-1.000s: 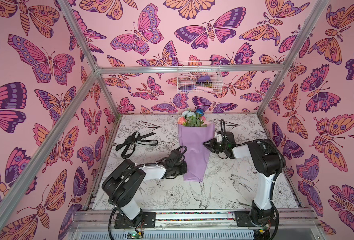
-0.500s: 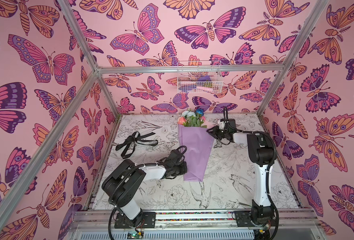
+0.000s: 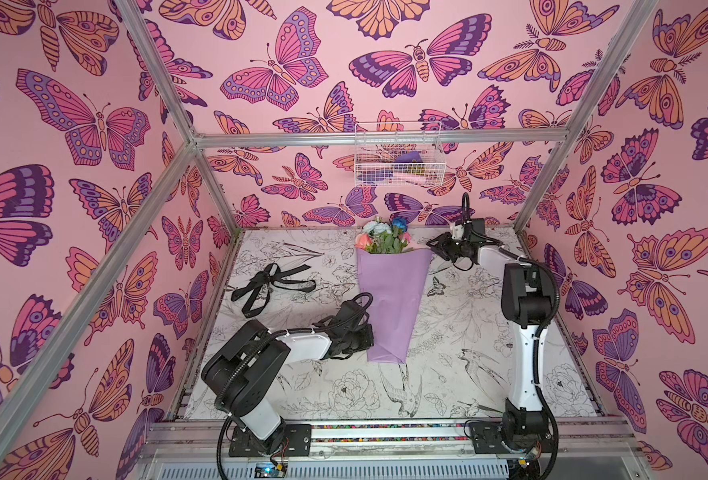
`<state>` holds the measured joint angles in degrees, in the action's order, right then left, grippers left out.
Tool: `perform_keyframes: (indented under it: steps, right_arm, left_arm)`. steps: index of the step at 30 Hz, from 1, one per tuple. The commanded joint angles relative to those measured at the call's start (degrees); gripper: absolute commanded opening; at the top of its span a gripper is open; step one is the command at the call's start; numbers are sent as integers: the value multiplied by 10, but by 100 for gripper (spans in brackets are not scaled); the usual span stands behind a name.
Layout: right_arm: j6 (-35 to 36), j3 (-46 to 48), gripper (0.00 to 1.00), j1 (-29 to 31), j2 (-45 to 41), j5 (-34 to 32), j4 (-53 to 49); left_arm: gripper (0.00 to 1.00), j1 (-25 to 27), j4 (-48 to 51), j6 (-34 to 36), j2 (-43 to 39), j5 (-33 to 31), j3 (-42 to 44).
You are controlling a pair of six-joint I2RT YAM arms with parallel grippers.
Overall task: Tie the bouquet of fake flowers
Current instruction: 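Move the right gripper along the cone's side while the left holds the seam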
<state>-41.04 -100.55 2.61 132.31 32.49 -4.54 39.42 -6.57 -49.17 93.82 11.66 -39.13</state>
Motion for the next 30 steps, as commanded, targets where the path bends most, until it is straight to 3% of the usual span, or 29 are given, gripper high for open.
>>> perform_keyframes:
  steps: [1, 8, 16, 22, 30]
  right_arm:
    - [38, 51, 43, 2, -109, -50, -56]
    - [22, 273, 46, 12, -278, -60, -35]
    - [-27, 499, 52, 88, -394, -70, 62]
    - [-86, 583, 53, 129, -392, -64, 159]
    - [-111, 569, 54, 178, -315, -41, 244]
  left_arm:
    - [0, 4, 43, -20, -1, -28, 20]
    - [0, 5, 35, -38, -3, -41, 28]
    - [0, 6, 24, -51, -3, -52, 38]
    - [0, 6, 24, -60, -8, -58, 41]
    - [0, 6, 22, -69, -4, -60, 39]
